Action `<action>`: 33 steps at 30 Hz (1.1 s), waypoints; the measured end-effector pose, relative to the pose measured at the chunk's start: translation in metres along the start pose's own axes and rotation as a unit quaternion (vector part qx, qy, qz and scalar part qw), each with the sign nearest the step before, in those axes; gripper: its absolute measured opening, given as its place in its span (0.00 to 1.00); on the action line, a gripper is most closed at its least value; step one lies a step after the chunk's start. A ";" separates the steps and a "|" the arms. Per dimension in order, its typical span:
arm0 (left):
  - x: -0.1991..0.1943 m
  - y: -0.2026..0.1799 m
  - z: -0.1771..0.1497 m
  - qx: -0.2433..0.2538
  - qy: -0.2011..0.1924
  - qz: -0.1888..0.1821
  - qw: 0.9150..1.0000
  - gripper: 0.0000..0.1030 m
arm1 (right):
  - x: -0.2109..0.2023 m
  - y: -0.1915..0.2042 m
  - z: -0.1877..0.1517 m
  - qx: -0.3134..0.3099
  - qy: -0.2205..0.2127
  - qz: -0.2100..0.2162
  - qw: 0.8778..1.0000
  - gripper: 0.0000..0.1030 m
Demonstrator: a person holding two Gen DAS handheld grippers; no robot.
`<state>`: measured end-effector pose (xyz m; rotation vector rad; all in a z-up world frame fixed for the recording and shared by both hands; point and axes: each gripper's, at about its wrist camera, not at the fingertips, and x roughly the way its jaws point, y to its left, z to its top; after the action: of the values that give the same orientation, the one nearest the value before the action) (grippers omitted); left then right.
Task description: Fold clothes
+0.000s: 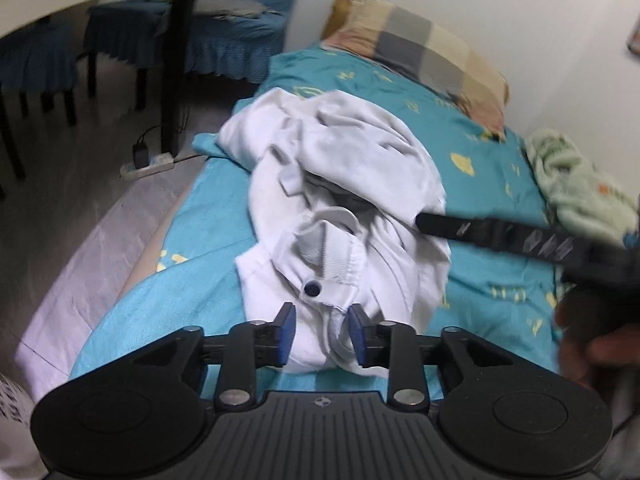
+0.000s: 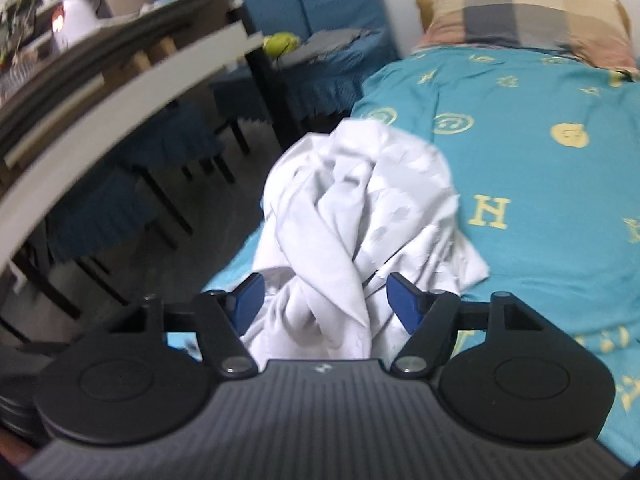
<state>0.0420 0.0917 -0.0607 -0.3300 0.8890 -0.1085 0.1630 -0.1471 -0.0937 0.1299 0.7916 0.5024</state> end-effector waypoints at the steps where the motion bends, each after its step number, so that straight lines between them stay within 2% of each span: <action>1: 0.003 0.003 0.002 -0.005 -0.002 0.001 1.000 0.39 | 0.008 0.000 -0.002 -0.006 0.003 -0.003 1.000 0.61; 2: 0.007 0.005 0.004 -0.009 -0.003 0.002 1.000 0.41 | 0.015 0.000 -0.005 -0.011 0.008 -0.006 1.000 0.53; 3: 0.011 0.007 0.006 -0.012 -0.004 0.003 1.000 0.44 | 0.021 -0.002 -0.007 -0.011 0.012 -0.010 1.000 0.33; 4: 0.014 0.009 0.009 -0.018 -0.003 0.001 1.000 0.44 | 0.024 -0.004 -0.008 -0.008 0.012 -0.014 1.000 0.19; 6: 0.018 0.015 0.013 -0.035 -0.004 -0.009 0.999 0.46 | 0.019 -0.008 -0.007 0.002 -0.008 -0.015 1.000 0.13; 9: 0.014 0.022 0.016 -0.058 -0.020 -0.035 0.997 0.51 | -0.005 -0.015 0.004 0.035 -0.061 -0.034 0.997 0.10; 12: 0.007 0.022 0.018 -0.060 -0.043 -0.038 0.997 0.54 | -0.039 -0.028 0.010 0.076 -0.123 -0.061 0.988 0.10; 15: 0.006 0.020 0.019 -0.062 -0.046 -0.041 0.996 0.54 | -0.058 -0.051 0.010 0.113 -0.144 -0.124 0.975 0.09; 18: 0.006 0.015 0.018 -0.047 -0.044 -0.032 0.997 0.54 | -0.055 -0.091 0.001 0.174 -0.109 -0.192 0.960 0.09; 20: 0.008 0.008 0.016 -0.031 -0.035 -0.031 0.998 0.54 | -0.048 -0.115 -0.008 0.220 -0.081 -0.197 0.952 0.09; 23: 0.012 -0.006 0.012 0.002 -0.033 -0.028 0.999 0.54 | -0.044 -0.139 -0.023 0.280 -0.057 -0.182 0.941 0.12; 26: 0.016 -0.022 0.010 0.036 -0.046 -0.026 0.998 0.55 | -0.061 -0.131 -0.024 0.279 -0.068 -0.179 0.941 0.21; 28: 0.022 -0.033 0.010 0.054 -0.054 -0.024 0.997 0.55 | -0.074 -0.122 -0.023 0.267 -0.075 -0.184 0.943 0.39; 29: 0.026 -0.039 0.010 0.064 -0.057 -0.023 0.996 0.55 | -0.082 -0.113 -0.025 0.255 -0.083 -0.184 0.946 0.45; 31: 0.036 -0.050 0.011 0.086 -0.062 -0.020 0.994 0.55 | -0.094 -0.100 -0.025 0.220 -0.097 -0.177 0.954 0.67; 33: 0.048 -0.060 0.011 0.110 -0.059 -0.010 0.992 0.52 | -0.102 -0.087 -0.024 0.182 -0.104 -0.167 0.963 0.69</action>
<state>0.0832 0.0266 -0.0705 -0.1391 0.7494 -0.2023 0.1190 -0.2736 -0.0700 0.3765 0.6754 0.0166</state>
